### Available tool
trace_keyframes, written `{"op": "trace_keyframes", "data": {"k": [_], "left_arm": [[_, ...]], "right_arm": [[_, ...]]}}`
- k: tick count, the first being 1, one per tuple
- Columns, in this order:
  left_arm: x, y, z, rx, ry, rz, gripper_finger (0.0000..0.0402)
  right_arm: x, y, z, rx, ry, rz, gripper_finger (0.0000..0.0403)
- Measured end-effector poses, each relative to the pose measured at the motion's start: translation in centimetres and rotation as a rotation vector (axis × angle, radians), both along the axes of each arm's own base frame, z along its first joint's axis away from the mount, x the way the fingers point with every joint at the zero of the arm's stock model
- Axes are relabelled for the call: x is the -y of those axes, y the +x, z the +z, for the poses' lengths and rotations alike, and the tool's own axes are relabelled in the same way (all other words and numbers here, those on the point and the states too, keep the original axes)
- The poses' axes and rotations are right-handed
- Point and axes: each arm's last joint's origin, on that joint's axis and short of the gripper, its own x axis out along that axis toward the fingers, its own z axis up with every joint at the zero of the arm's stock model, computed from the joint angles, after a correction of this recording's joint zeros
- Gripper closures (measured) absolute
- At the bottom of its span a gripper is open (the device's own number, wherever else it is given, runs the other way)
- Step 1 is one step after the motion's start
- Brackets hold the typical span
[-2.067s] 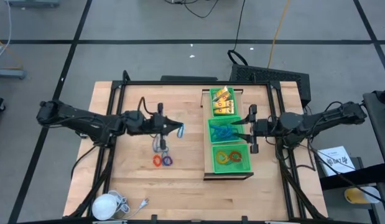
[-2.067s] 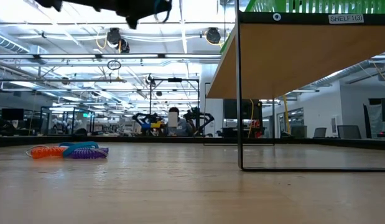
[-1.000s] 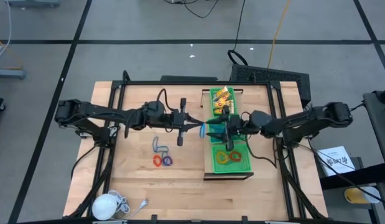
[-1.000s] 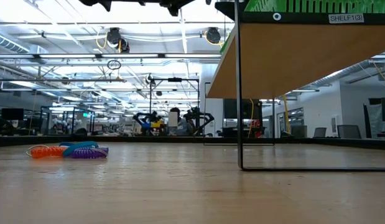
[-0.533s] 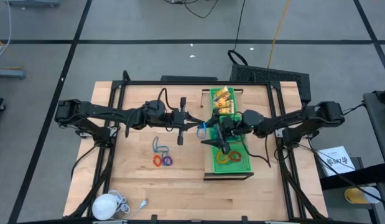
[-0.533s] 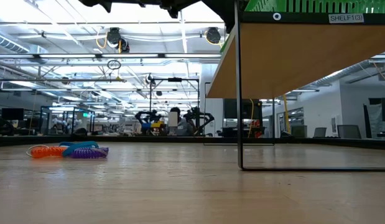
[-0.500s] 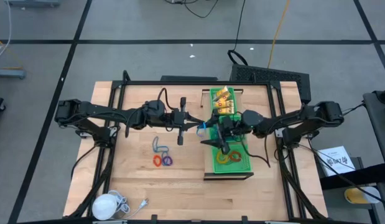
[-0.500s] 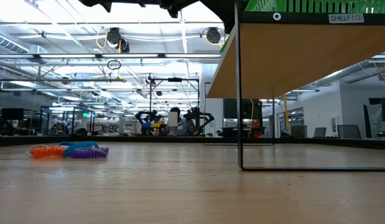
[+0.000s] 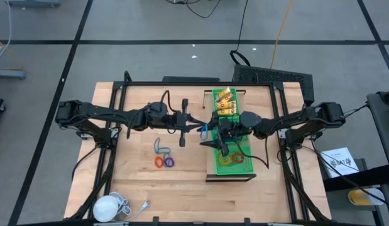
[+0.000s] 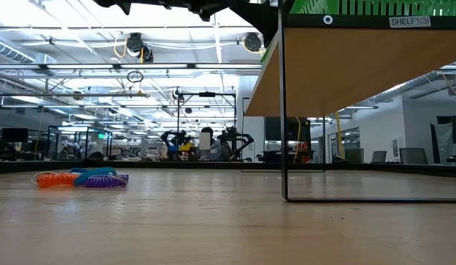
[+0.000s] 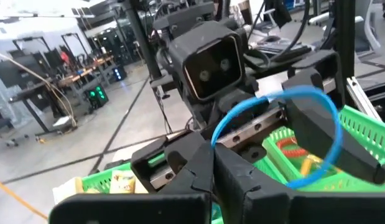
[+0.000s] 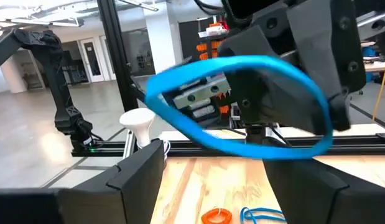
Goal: Pick & Place Office Desk Supplies
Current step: Put the blue rubber band into the middle green bin
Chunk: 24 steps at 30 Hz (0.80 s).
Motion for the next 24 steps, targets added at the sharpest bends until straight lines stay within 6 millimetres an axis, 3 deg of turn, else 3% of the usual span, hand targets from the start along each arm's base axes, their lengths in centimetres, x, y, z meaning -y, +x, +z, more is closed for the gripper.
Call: {"op": "trace_keyframes", "data": {"k": [24], "left_arm": [[2.2,-0.9,1.4,0.07,0.171,0.005,0.0393]], "right_arm": [[0.3,-0.4,1.0,0.054,0.016,-0.01,0.0142]]}}
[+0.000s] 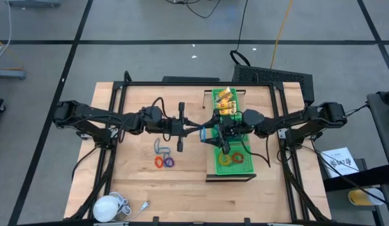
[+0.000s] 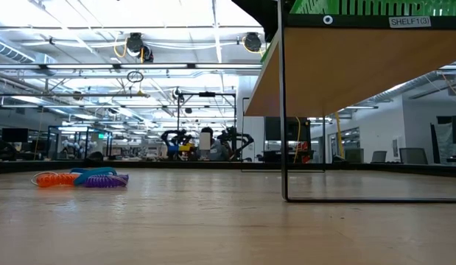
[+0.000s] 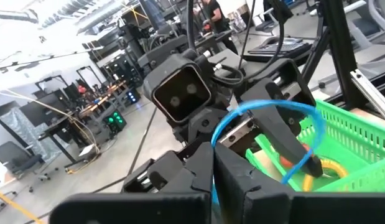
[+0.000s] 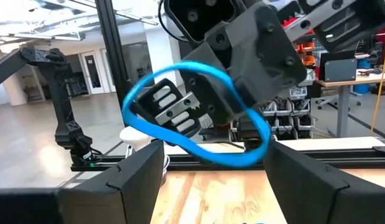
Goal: Pick & Place Office Desk Supplies
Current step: Put the blue rubber band into the middle green bin
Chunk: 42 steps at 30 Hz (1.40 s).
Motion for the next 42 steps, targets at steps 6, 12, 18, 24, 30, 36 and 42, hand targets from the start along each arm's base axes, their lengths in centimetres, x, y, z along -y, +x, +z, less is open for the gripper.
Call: {"op": "trace_keyframes", "data": {"k": [6,12,18,24,30,36,42], "left_arm": [[0.0,0.0,-0.1,-0.006,-0.001,0.005,0.0397],[0.0,0.0,0.0,-0.003,-0.001,0.004,0.0398],[-0.2,0.0,-0.1,-0.007,0.001,0.023,0.0393],[-0.3,0.0,-0.2,-0.023,0.037,0.06,0.0393],[0.1,0.0,-0.2,-0.02,0.101,0.048,0.0398],[0.9,-0.1,0.2,0.023,0.174,0.028,0.0393],[1.3,-0.1,0.4,0.053,0.176,0.016,0.039]], "right_arm": [[-0.1,0.0,0.1,0.011,-0.002,0.016,0.0144],[-0.1,-0.1,0.4,0.036,0.015,0.035,0.014],[-0.2,-0.1,0.3,0.022,0.045,0.042,0.014],[-0.2,-0.1,0.3,0.02,0.039,0.072,0.014],[-0.2,-0.2,0.6,0.052,0.03,0.064,0.014],[-0.2,-0.1,0.3,0.028,0.03,0.061,0.014],[0.0,-0.1,0.2,0.016,0.036,0.023,0.014]]}}
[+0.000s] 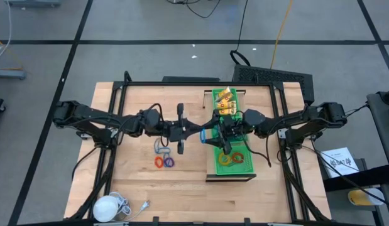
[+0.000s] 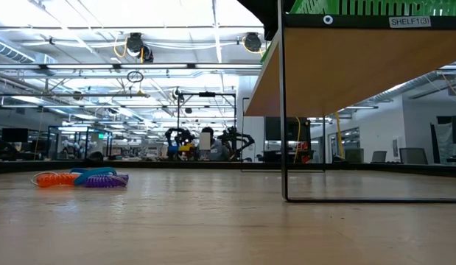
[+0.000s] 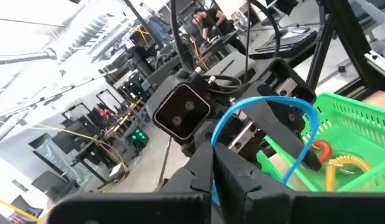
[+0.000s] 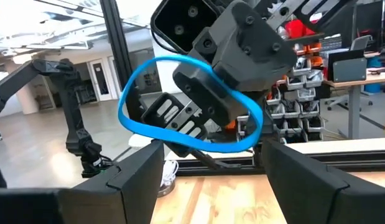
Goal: Pick & Place Office Desk Supplies
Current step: Put the blue rubber band into the middle green bin
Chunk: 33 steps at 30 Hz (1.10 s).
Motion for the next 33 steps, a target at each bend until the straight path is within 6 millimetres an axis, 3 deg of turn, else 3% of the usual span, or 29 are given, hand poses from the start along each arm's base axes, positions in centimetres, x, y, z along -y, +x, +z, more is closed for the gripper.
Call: {"op": "trace_keyframes", "data": {"k": [23,27,33], "left_arm": [[0.8,-0.1,0.0,-0.001,-0.028,-0.034,0.0392],[0.8,-0.1,0.0,-0.002,-0.033,-0.034,0.0395],[0.7,-0.1,0.0,-0.002,-0.032,-0.032,0.0386]], "right_arm": [[1.5,-0.1,0.5,0.059,-0.009,-0.049,0.0143],[1.5,-0.1,0.5,0.062,-0.019,-0.048,0.0172],[1.5,-0.1,0.5,0.068,-0.048,-0.051,0.0256]]}}
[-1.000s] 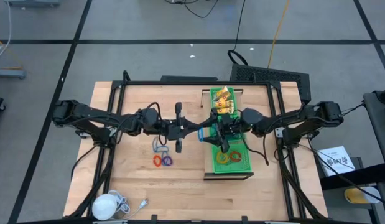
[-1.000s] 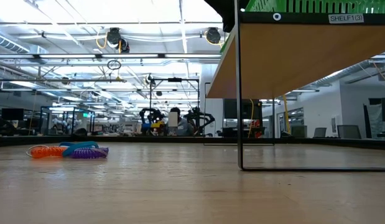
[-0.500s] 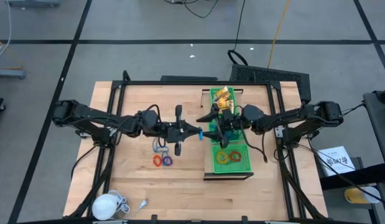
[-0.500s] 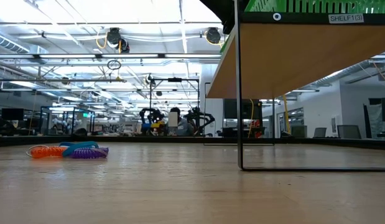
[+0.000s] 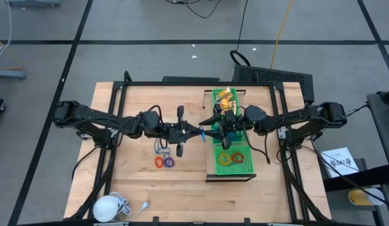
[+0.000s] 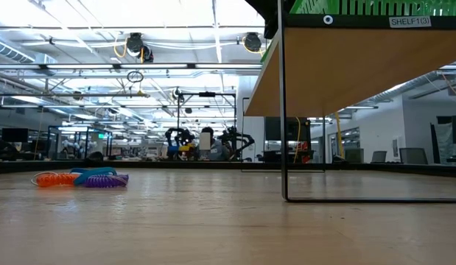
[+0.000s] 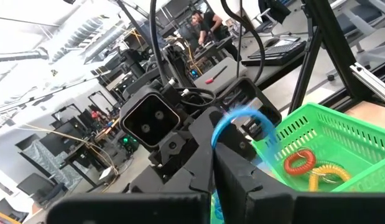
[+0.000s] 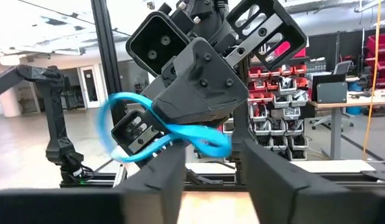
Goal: Pick & Place Office Desk Supplies
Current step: Put the blue rubber band into the middle green bin
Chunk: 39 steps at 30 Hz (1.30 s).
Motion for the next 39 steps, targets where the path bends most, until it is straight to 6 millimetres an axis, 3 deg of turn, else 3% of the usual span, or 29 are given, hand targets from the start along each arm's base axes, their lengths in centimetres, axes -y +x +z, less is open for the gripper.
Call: {"op": "trace_keyframes", "data": {"k": [4,10,18,24,31,39], "left_arm": [[-0.1,0.0,0.0,-0.001,-0.002,0.002,0.0397],[-0.2,0.0,0.0,-0.003,-0.028,0.005,0.0384],[-0.2,0.0,0.0,-0.004,-0.053,0.004,0.0389],[-0.5,0.0,0.3,0.032,-0.146,0.136,0.034],[0.5,-0.2,0.7,0.052,-0.213,0.191,0.0243],[0.6,-3.5,3.2,0.034,-0.253,0.191,0.0175]], "right_arm": [[0.0,0.0,0.0,0.006,-0.03,-0.004,0.0316],[-0.2,0.0,0.0,0.018,-0.089,0.035,0.0394],[-0.4,0.0,0.0,0.023,-0.112,0.037,0.0401],[-0.4,0.0,-0.1,0.014,-0.112,0.037,0.0402],[-0.1,0.0,-0.3,-0.015,-0.11,0.029,0.0402],[0.2,-2.0,1.1,-0.09,-0.16,0.01,0.0403]]}}
